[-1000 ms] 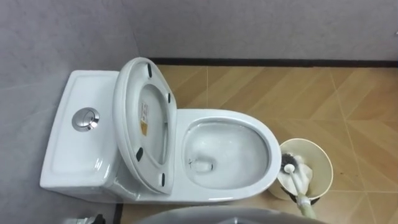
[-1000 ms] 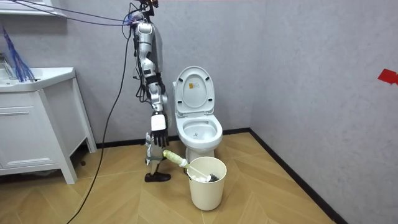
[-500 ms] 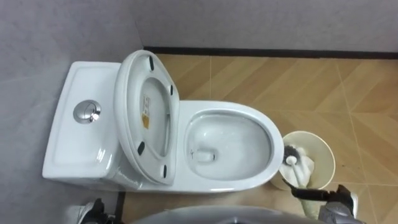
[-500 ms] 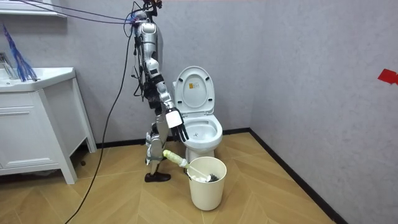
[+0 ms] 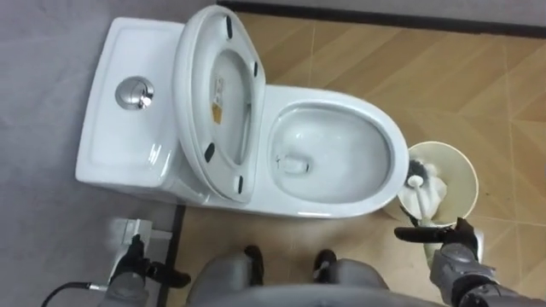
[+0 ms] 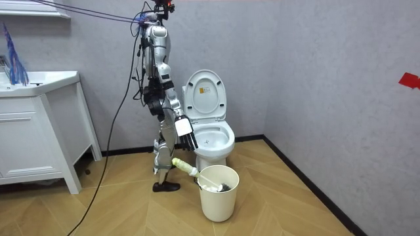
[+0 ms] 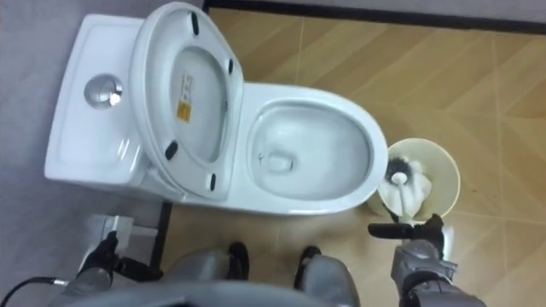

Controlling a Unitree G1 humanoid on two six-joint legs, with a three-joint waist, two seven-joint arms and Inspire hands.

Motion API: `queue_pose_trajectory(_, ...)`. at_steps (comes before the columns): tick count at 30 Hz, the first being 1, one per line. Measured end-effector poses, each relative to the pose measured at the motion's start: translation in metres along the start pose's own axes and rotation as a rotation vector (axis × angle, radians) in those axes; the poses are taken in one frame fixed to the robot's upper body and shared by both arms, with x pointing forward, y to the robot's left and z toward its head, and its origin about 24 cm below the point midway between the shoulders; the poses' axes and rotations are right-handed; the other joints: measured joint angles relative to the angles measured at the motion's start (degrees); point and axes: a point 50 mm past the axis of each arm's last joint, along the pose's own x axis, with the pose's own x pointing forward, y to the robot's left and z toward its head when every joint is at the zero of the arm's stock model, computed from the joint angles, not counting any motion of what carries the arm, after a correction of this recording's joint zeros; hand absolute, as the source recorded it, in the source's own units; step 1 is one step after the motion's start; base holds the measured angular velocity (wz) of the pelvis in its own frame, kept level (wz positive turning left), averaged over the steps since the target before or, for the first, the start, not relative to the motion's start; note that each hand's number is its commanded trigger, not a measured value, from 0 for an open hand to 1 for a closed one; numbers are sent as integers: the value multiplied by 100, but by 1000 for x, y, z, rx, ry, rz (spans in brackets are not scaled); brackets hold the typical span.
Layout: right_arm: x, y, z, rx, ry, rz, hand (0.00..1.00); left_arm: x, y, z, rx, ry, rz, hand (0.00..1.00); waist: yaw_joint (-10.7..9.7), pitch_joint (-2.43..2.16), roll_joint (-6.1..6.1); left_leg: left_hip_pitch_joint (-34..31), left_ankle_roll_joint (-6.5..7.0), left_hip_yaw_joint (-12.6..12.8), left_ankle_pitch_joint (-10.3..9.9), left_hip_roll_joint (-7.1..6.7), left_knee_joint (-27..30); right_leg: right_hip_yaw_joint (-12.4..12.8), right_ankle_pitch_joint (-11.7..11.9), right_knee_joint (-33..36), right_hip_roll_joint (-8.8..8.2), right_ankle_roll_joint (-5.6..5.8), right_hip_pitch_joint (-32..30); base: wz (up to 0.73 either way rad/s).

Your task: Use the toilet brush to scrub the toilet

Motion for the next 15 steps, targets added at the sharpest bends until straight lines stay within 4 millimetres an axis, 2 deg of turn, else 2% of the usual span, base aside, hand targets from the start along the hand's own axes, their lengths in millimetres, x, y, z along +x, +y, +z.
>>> queue_pose_trajectory(6, 5, -10, 22, 15, -23, -46, 0, 5, 3, 31, 24, -79, 38, 0, 68, 59, -37, -793, 29, -51, 53, -53, 323, -25, -57, 513, -112, -25, -840, 7)
queue_pose_trajectory(8, 5, -10, 28, -1, -30, -60, 0, 6, 4, 44, 46, -119, 54, 0, 98, 103, -108, -1151, 31, -102, 53, -78, 478, -35, -131, 767, -157, -47, -1201, 13)
queue_pose_trajectory(11, 7, -15, 35, -6, -36, -80, 0, 6, 4, 53, 51, -147, 69, 0, 124, 122, -141, -1538, 42, -142, 60, -82, 656, -7, -149, 899, -154, -55, -1573, 6)
queue_pose_trajectory(15, 8, -21, 39, -42, -52, -108, 0, 6, 5, 54, 62, -157, 92, 0, 136, 128, -159, -1797, 54, -154, 68, -81, 746, -4, -143, 944, -152, -52, -1803, 0)
